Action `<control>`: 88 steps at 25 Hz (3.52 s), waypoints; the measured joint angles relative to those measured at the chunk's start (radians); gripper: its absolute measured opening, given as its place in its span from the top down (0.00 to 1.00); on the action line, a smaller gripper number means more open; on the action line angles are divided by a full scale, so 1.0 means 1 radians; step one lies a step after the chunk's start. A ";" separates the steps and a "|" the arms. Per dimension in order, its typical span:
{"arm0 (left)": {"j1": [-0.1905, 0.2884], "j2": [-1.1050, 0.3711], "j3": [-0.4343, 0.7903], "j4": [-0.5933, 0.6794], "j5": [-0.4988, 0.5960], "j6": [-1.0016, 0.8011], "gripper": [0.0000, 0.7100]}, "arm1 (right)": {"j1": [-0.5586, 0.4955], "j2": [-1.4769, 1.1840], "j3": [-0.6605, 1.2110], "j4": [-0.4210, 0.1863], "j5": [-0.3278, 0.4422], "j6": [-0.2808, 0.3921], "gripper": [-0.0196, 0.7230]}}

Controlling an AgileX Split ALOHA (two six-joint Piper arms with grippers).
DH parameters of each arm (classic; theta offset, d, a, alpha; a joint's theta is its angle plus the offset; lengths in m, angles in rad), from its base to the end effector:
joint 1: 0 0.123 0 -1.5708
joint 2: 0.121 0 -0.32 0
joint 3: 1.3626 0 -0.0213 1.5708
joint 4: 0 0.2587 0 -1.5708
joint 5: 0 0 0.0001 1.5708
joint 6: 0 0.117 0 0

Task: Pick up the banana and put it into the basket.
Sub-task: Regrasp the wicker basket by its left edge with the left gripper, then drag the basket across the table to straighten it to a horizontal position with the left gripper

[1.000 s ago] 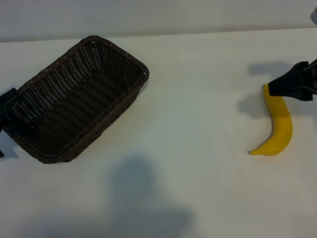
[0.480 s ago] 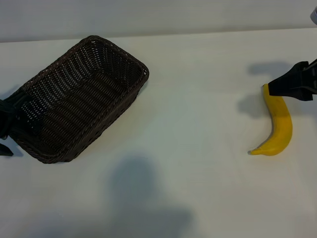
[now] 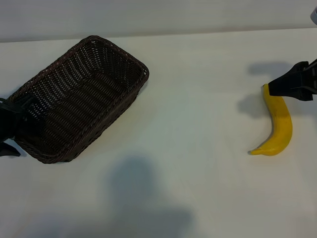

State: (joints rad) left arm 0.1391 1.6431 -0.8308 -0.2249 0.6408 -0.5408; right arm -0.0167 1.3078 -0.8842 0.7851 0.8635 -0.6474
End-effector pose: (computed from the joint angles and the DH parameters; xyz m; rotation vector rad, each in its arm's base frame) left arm 0.2934 0.0253 0.1682 -1.2156 2.6979 -0.2825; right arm 0.2579 0.0586 0.2900 -0.2706 2.4870 0.6955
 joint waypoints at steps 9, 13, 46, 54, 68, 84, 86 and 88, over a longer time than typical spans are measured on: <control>0.000 0.051 0.000 -0.015 -0.026 0.017 0.27 | 0.000 0.000 0.000 0.000 0.000 0.000 0.24; 0.000 0.053 0.000 -0.015 -0.032 0.021 0.48 | 0.000 0.000 0.001 0.000 -0.001 0.000 0.24; 0.001 0.077 -0.389 -0.194 0.302 0.655 0.78 | 0.000 0.000 0.003 0.000 -0.002 0.000 0.24; -0.092 0.171 -0.475 -0.210 0.352 0.732 0.78 | 0.000 0.000 0.003 0.000 -0.002 0.000 0.24; -0.306 0.379 -0.636 -0.191 0.331 0.670 0.78 | 0.000 0.000 0.003 0.000 0.004 0.000 0.24; -0.312 0.470 -0.642 -0.197 0.317 0.652 0.78 | 0.000 0.000 0.003 0.000 0.004 0.000 0.24; -0.312 0.471 -0.642 -0.199 0.315 0.667 0.78 | 0.000 0.000 0.003 0.000 0.004 0.000 0.24; -0.312 0.472 -0.642 -0.204 0.315 0.679 0.78 | 0.000 0.000 0.003 0.000 0.004 0.000 0.24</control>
State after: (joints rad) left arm -0.1728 2.1155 -1.4730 -0.4288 0.9555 0.1386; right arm -0.0167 1.3078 -0.8810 0.7851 0.8675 -0.6474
